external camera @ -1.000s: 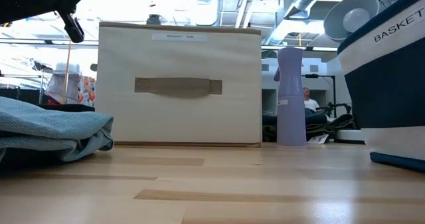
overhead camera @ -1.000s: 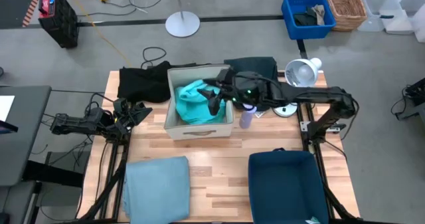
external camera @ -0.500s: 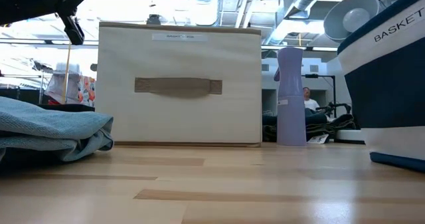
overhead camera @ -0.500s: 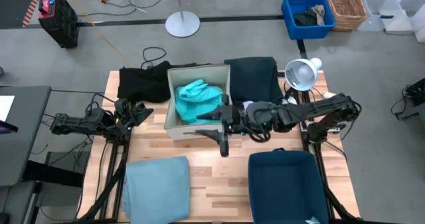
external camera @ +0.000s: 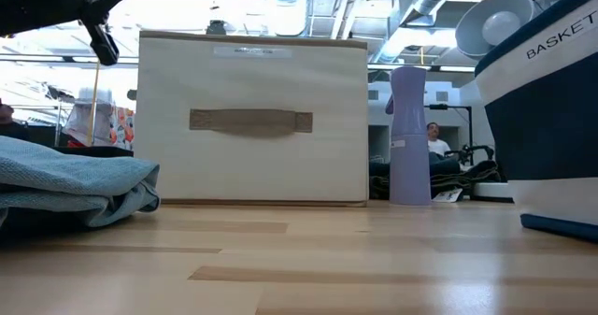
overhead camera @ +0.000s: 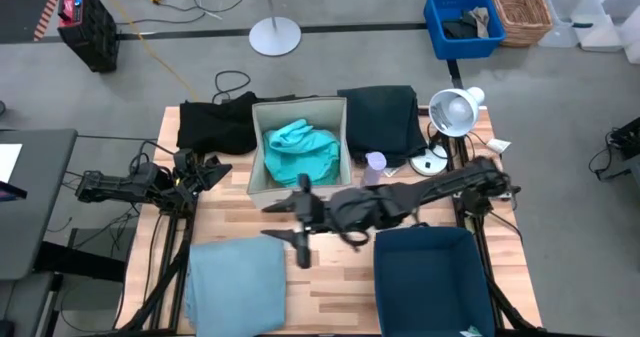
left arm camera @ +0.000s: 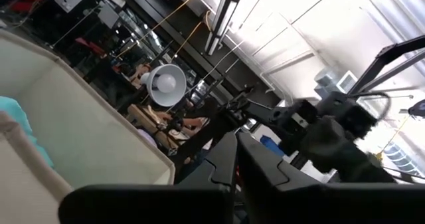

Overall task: Sort clothes
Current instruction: Put the blue pants into the laundry organizer

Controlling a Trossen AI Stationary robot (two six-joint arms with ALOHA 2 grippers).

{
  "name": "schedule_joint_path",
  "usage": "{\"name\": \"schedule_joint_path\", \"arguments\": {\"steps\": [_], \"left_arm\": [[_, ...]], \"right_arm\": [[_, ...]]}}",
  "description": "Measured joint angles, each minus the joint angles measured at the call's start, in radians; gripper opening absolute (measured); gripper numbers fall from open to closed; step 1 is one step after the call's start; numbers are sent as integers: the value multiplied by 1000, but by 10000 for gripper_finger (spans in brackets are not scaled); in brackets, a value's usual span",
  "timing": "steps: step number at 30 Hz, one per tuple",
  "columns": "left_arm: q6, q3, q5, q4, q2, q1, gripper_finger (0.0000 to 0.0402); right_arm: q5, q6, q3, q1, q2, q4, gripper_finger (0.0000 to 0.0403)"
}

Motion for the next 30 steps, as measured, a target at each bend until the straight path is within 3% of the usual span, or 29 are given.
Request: {"name": "schedule_joint_path", "arguments": {"steps": [6,12,23,30], "left_arm": [[-6,0,0,-13,0,0,11],[-22,0,6,-48,0,0,11],[-52,0,41,-78,0,0,11],[-52,0,47,-78,0,0,11]], "right_arm": [[-6,1,240,0,212,-164,224],[-8,57,385,18,384,-289,224],[-69,316,407,12,536,-510,226],[-79,436,408,-3,550,-575,260]]}}
